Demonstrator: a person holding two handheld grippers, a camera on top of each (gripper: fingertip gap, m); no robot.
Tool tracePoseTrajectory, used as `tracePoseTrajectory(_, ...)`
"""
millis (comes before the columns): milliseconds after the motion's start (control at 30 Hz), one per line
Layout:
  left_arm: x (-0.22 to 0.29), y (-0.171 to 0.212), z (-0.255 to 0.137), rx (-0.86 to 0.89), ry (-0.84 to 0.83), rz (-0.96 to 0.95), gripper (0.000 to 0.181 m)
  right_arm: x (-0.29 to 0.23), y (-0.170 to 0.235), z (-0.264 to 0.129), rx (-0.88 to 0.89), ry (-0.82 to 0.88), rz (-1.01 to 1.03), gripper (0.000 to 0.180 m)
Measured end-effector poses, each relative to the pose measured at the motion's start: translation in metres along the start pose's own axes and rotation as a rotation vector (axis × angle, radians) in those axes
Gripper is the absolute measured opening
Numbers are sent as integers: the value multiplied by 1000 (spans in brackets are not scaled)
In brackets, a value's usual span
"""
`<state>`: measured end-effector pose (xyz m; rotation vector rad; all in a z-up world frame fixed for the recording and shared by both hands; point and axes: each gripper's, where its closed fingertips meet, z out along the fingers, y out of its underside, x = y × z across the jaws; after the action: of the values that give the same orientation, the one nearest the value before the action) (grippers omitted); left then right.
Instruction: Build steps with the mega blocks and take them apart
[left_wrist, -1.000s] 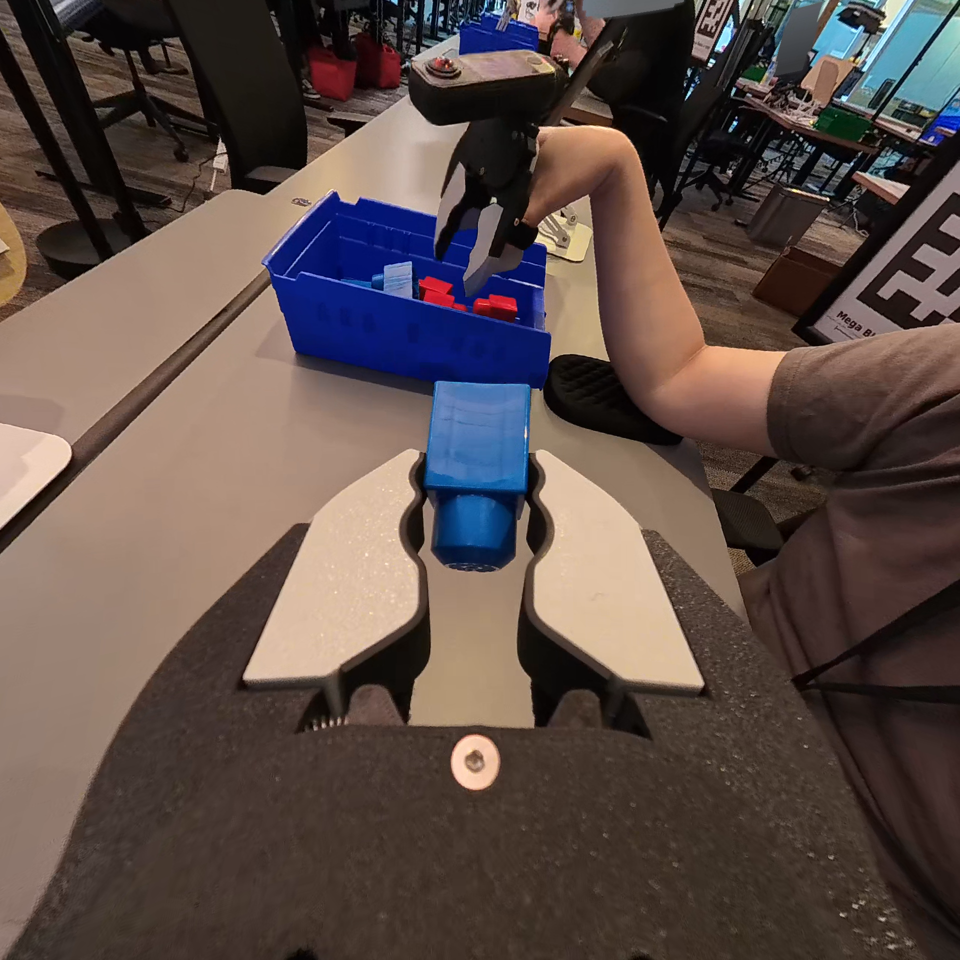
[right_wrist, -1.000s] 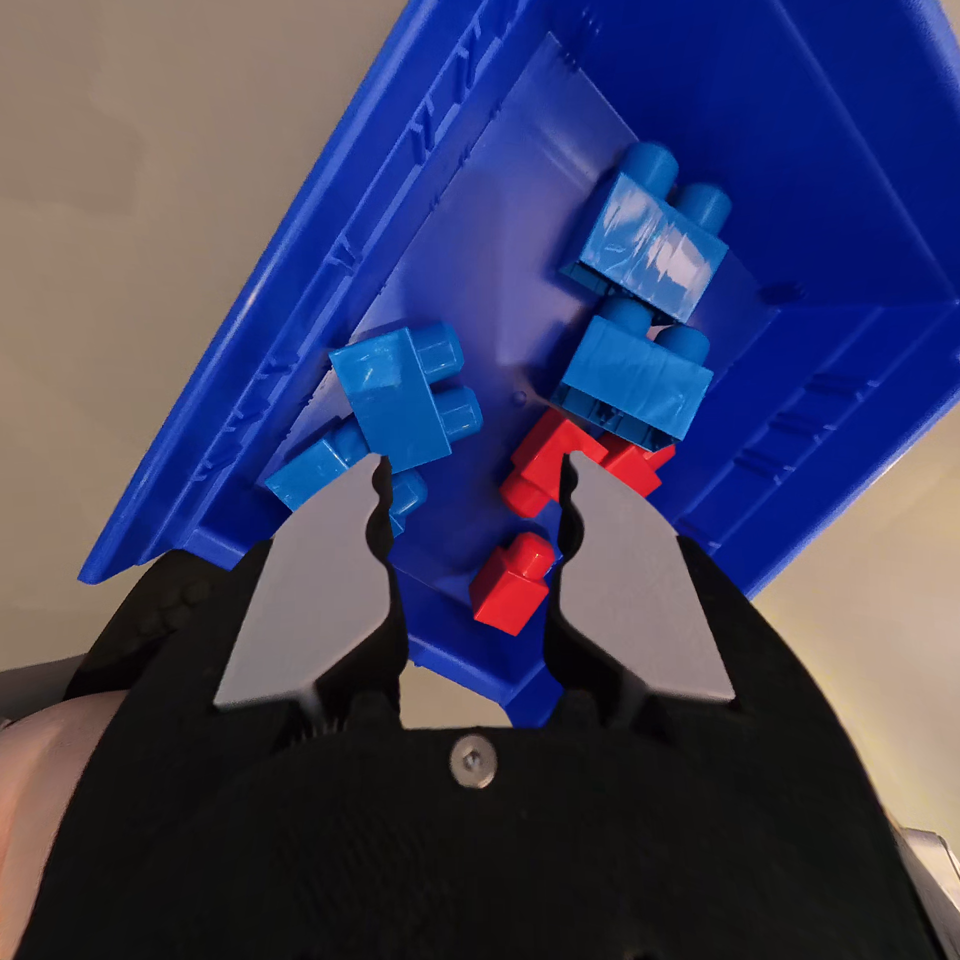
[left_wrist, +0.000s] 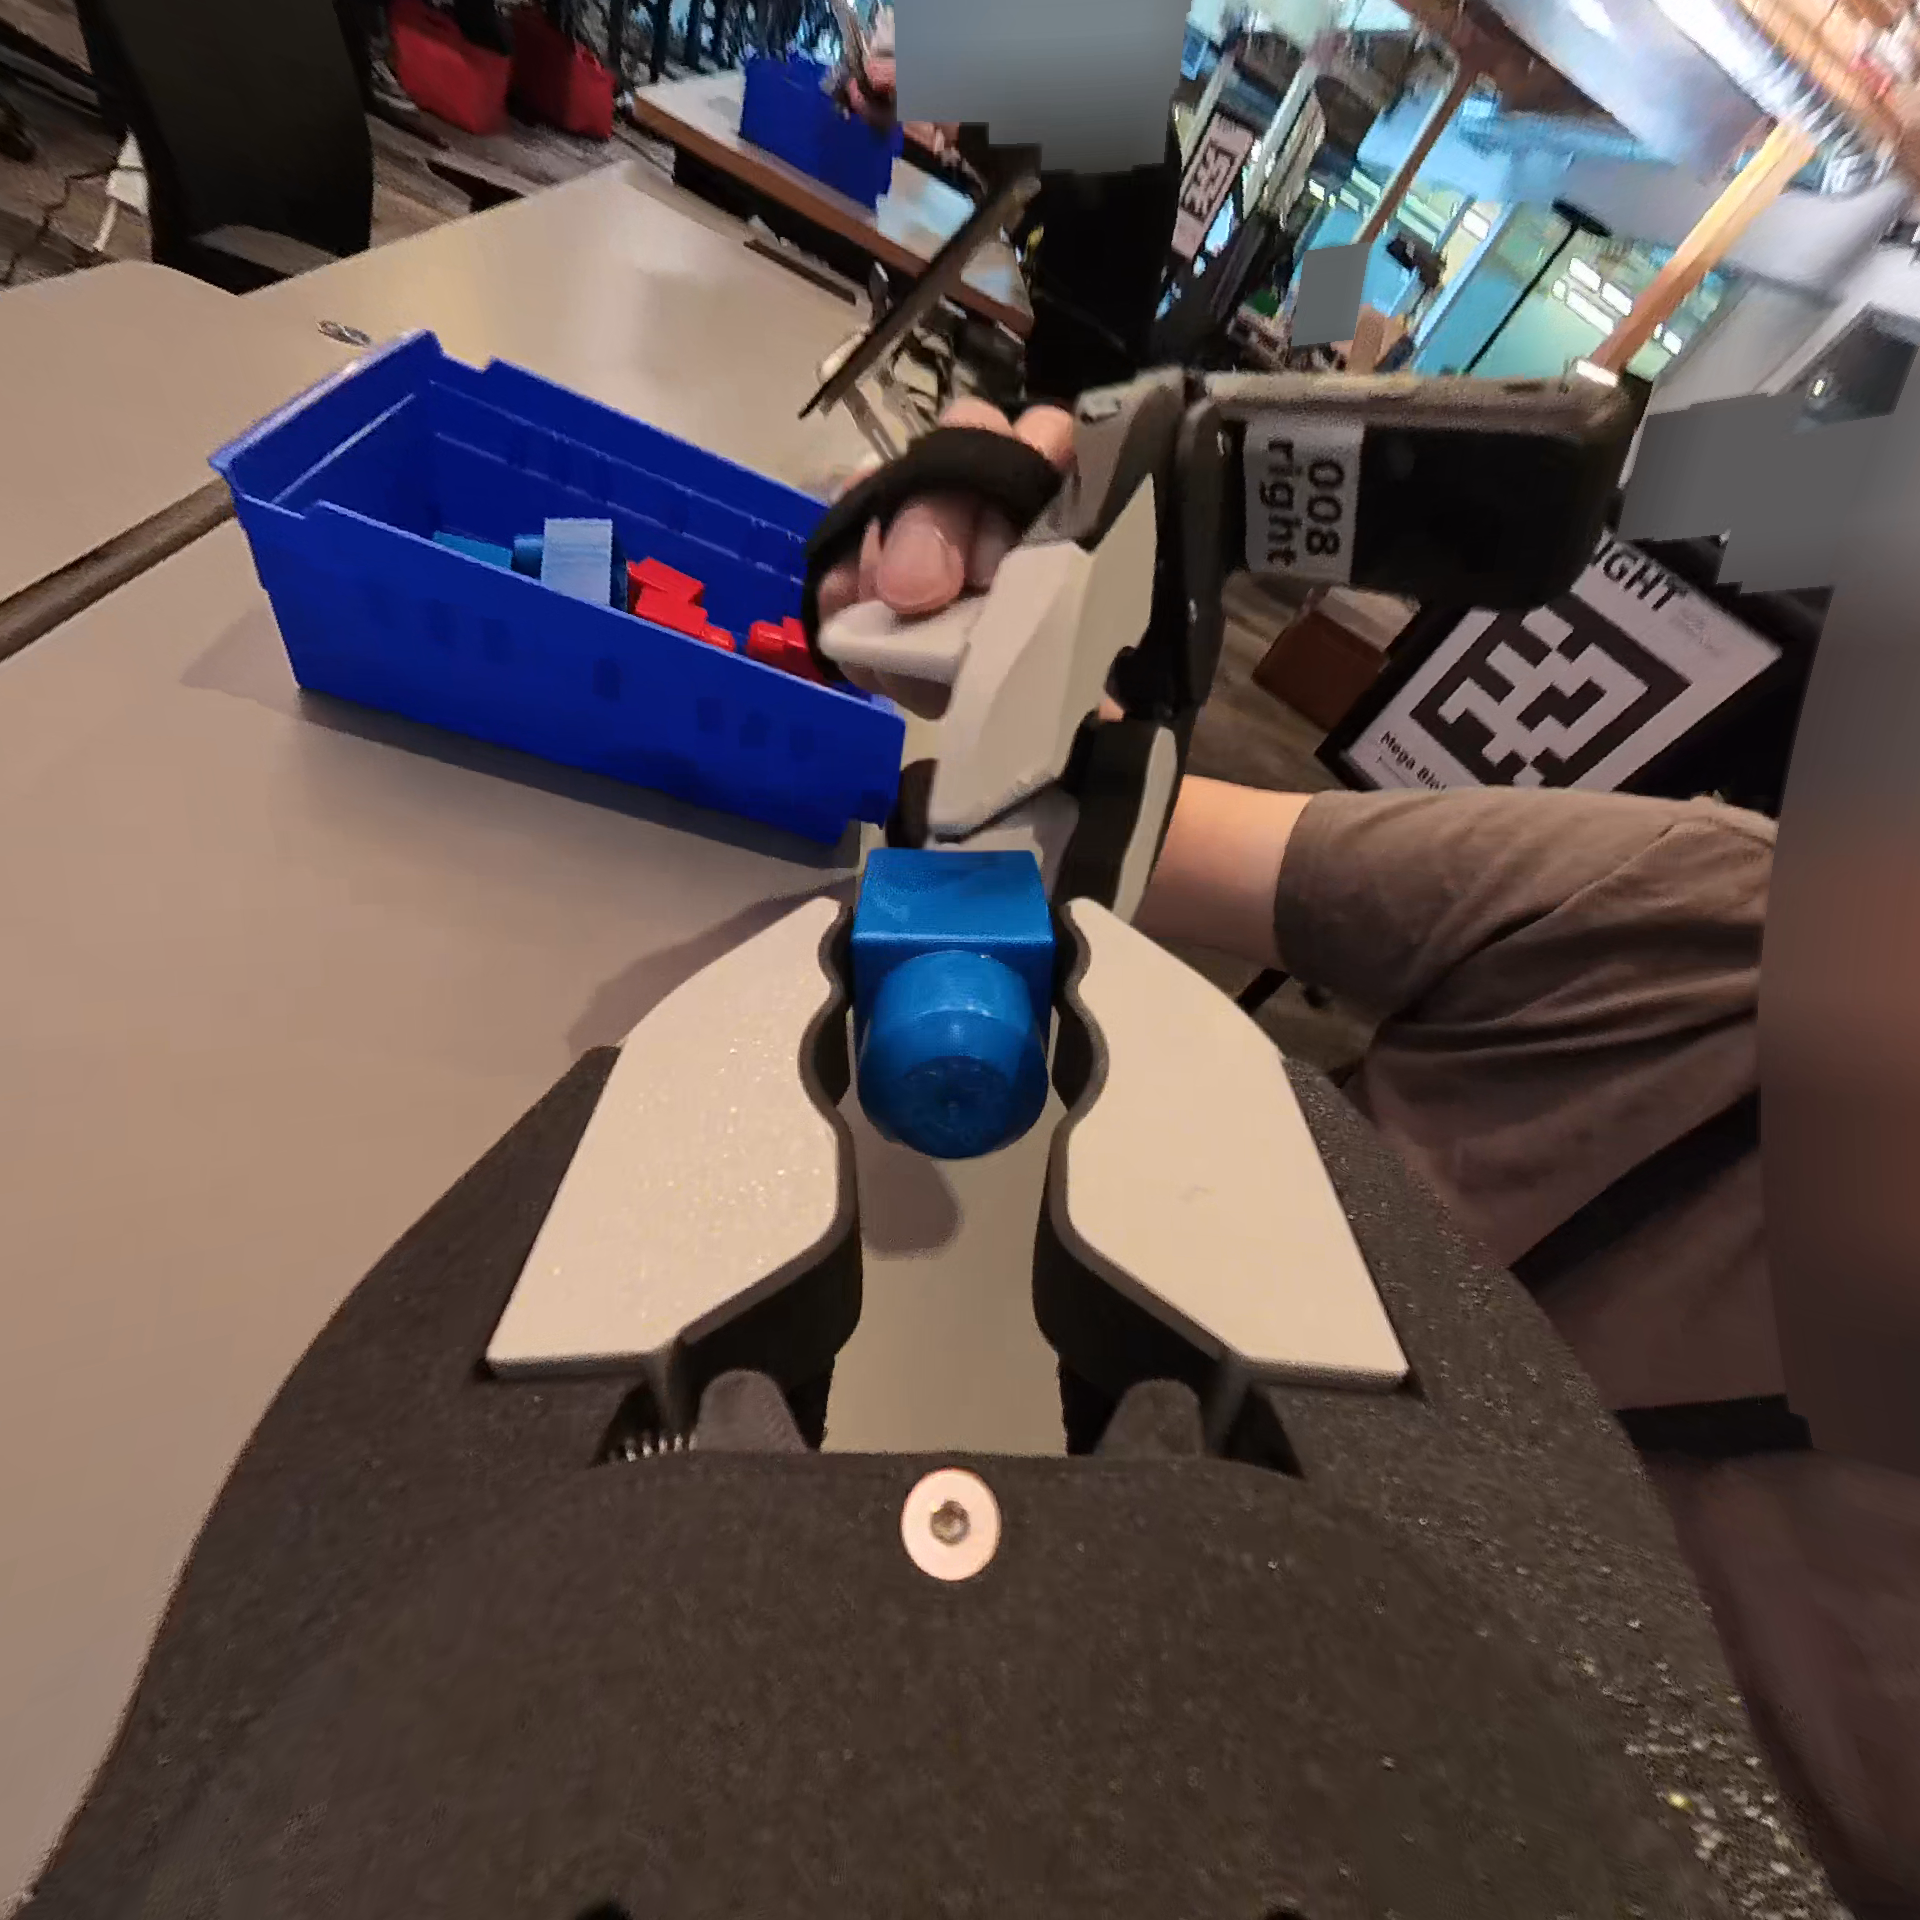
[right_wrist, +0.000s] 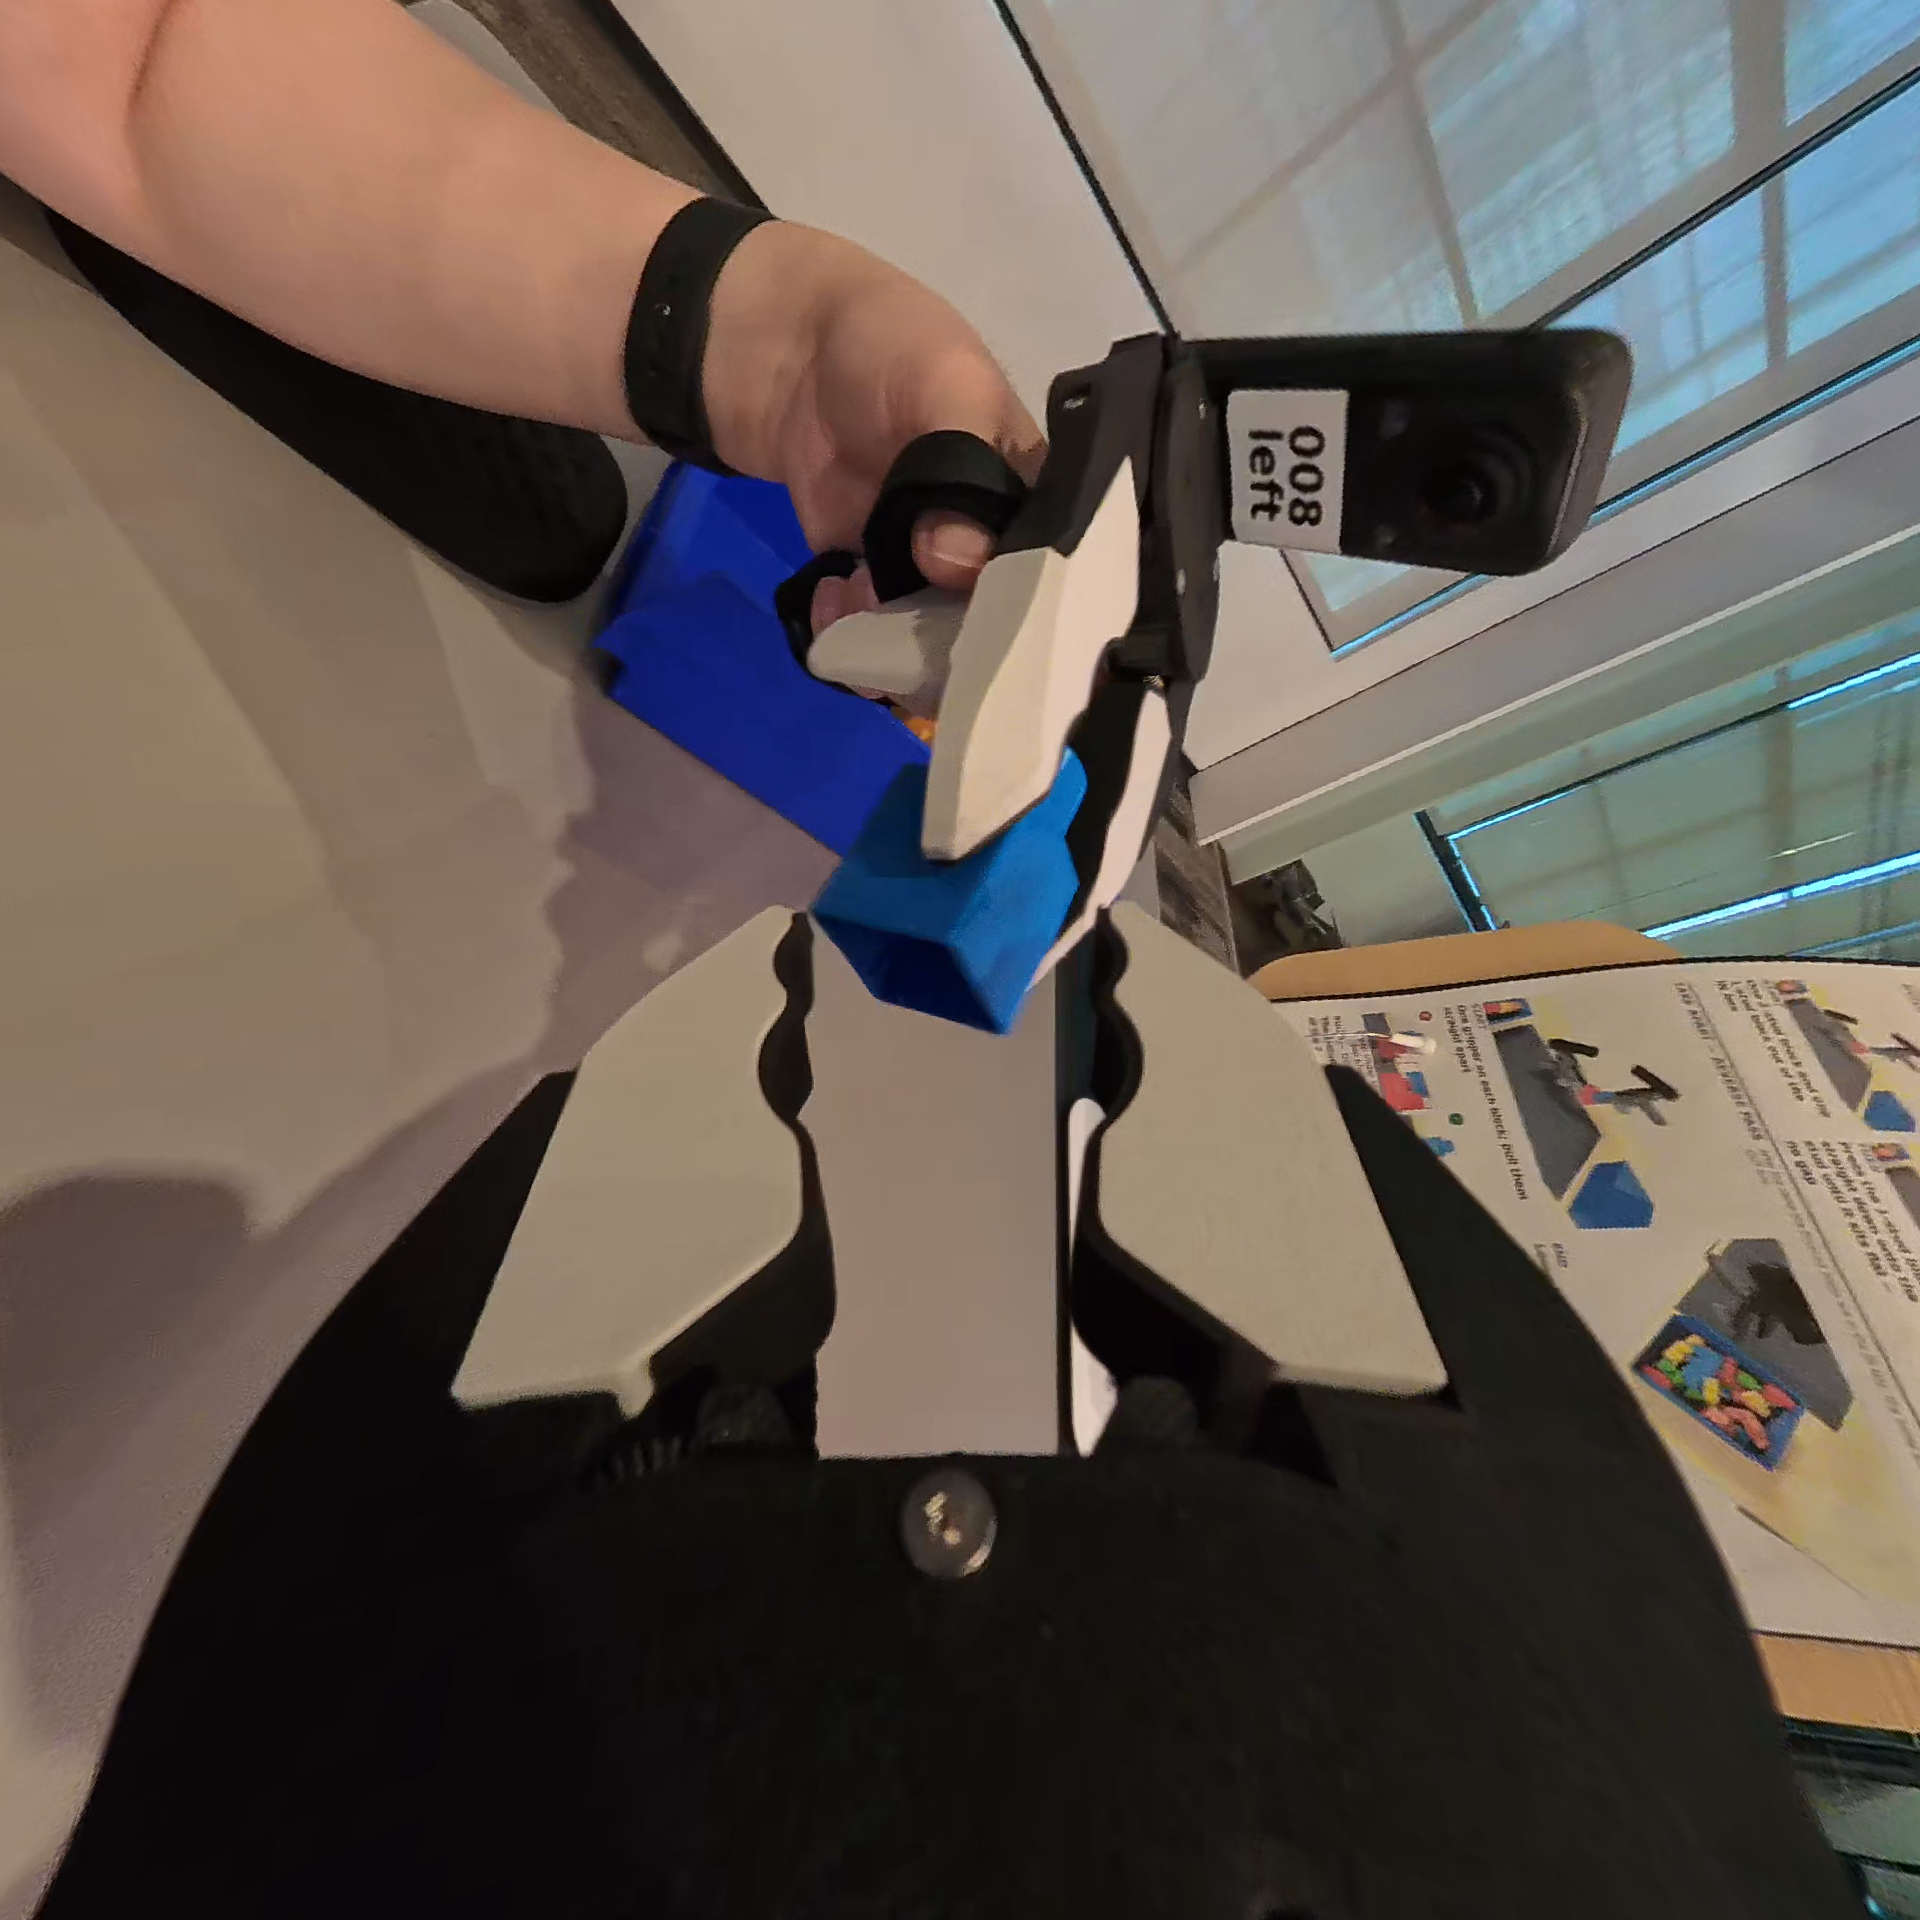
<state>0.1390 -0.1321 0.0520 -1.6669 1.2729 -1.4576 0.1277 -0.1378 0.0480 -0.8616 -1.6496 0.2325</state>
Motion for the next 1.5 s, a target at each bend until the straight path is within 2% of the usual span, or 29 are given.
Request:
tracePoseTrajectory(100, -1, -4, -4, 36, 25, -33, 36, -2, -4, 2, 23, -9, 8, 55)
tracePoseTrajectory(233, 7, -13, -5, 104, 100, -93, 36, 6, -9, 6, 48, 89, -24, 55)
tracePoseTrajectory(267, 10, -14, -4, 111, 127, -104, 36, 10, -11, 7, 60, 124, -33, 53)
tracePoseTrajectory(333, 13, -18, -5, 134, 151, -115, 36, 17, -14, 5, 67, 199, -83, 37)
tracePoseTrajectory(400, 13, -16, -8, 100, 113, -53, 36, 21, -14, 0, 31, 221, -105, 36)
tracePoseTrajectory(500, -6, -12, -34, 4, -129, 95, 59, 40, -6, -25, -35, 236, -46, 36)
tracePoseTrajectory(600, -41, -10, -103, -81, -544, 241, 56, 63, 59, -80, -278, 177, 297, 36)
tracePoseTrajectory(667, -71, -1, -170, -164, -900, 267, 54, 60, 125, -127, -446, 139, 594, 36)
tracePoseTrajectory(733, -91, 20, -235, -275, -1194, 232, 48, 51, 205, -180, -672, 227, 835, 36)
tracePoseTrajectory(800, -102, 50, -274, -385, -1296, 123, 49, 24, 278, -239, -973, 325, 1028, 37)
tracePoseTrajectory(867, -113, 70, -289, -392, -1277, 31, 54, -13, 318, -276, -1144, 313, 1203, 37)
tracePoseTrajectory(967, -123, 77, -278, -313, -1135, 10, 51, -44, 339, -296, -1187, 294, 1361, 38)
tracePoseTrajectory(1067, -129, 84, -258, -312, -1028, -36, 50, -41, 340, -298, -1141, 332, 1387, 39)
tracePoseTrajectory(1100, -134, 88, -255, -338, -1041, -59, 50, -35, 339, -299, -1136, 362, 1374, 39)
tracePoseTrajectory(1167, -143, 100, -248, -414, -1062, -124, 52, -21, 337, -302, -1139, 431, 1322, 51)
tracePoseTrajectory(1300, -161, 119, -234, -565, -1145, -226, 59, -6, 328, -305, -1169, 487, 1229, 54)
tracePoseTrajectory(1433, -177, 127, -223, -617, -1209, -268, 53, -3, 326, -304, -1206, 481, 1178, 54)
tracePoseTrajectory(1500, -179, 136, -225, -688, -1237, -285, 44, -4, 326, -301, -1206, 467, 1178, 53)
